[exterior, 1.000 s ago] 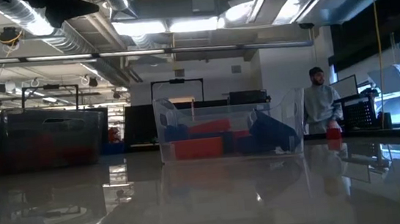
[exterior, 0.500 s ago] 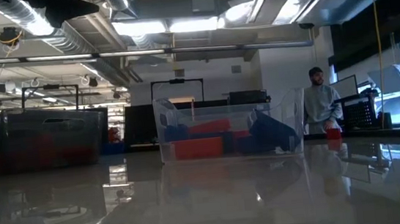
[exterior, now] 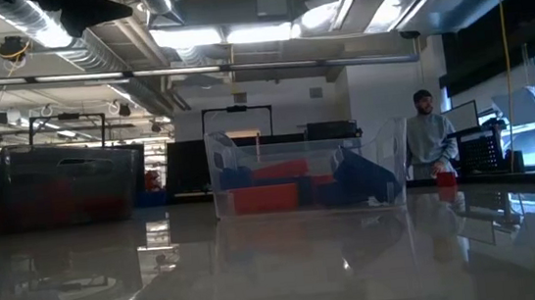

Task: Sort blocks by size
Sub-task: Put the blue game piece into the black bin

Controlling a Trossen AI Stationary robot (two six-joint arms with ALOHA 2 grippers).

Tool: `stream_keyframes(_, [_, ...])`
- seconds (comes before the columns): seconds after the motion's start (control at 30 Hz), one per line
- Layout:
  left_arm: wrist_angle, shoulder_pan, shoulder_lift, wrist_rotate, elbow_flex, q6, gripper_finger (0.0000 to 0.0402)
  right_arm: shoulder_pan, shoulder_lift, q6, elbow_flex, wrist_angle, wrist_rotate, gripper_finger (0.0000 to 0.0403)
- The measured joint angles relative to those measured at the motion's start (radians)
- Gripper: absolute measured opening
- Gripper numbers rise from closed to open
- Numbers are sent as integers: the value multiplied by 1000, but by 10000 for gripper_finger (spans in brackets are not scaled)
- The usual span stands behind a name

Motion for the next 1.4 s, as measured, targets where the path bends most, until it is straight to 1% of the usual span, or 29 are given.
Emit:
stream_keyframes(0.23, [0, 0, 0, 0, 0, 0, 265, -112, -2, -83, 2, 63, 42, 248])
stream_keyframes(0.53, [0, 0, 0, 0, 0, 8, 265, -265, 3, -200, 44, 67, 194, 248])
stream_keyframes(0.63, [0, 0, 0, 0, 0, 7, 265, -308, 3, -246, 59, 66, 213, 248])
stream_keyframes(0.73, [0, 0, 0, 0, 0, 7, 265, -338, 3, -293, 85, 51, 210, 248])
stream_keyframes(0.87, [0, 0, 0, 0, 0, 6, 265, -347, 3, -349, 159, -30, 201, 248])
stream_keyframes(0.97, [0, 0, 0, 0, 0, 4, 265, -328, 2, -379, 200, -80, 195, 248])
stream_keyframes(1.07, [0, 0, 0, 0, 0, 3, 265, -308, 2, -374, 214, -64, 188, 248])
stream_keyframes(1.23, [0, 0, 0, 0, 0, -8, 265, -301, 2, -296, 214, -27, 184, 248])
stream_keyframes(1.3, [0, 0, 0, 0, 0, -5, 265, -300, 2, -294, 214, -28, 205, 248])
stream_keyframes(1.4, [0, 0, 0, 0, 0, -3, 265, -299, 14, -334, 214, -28, 245, 248])
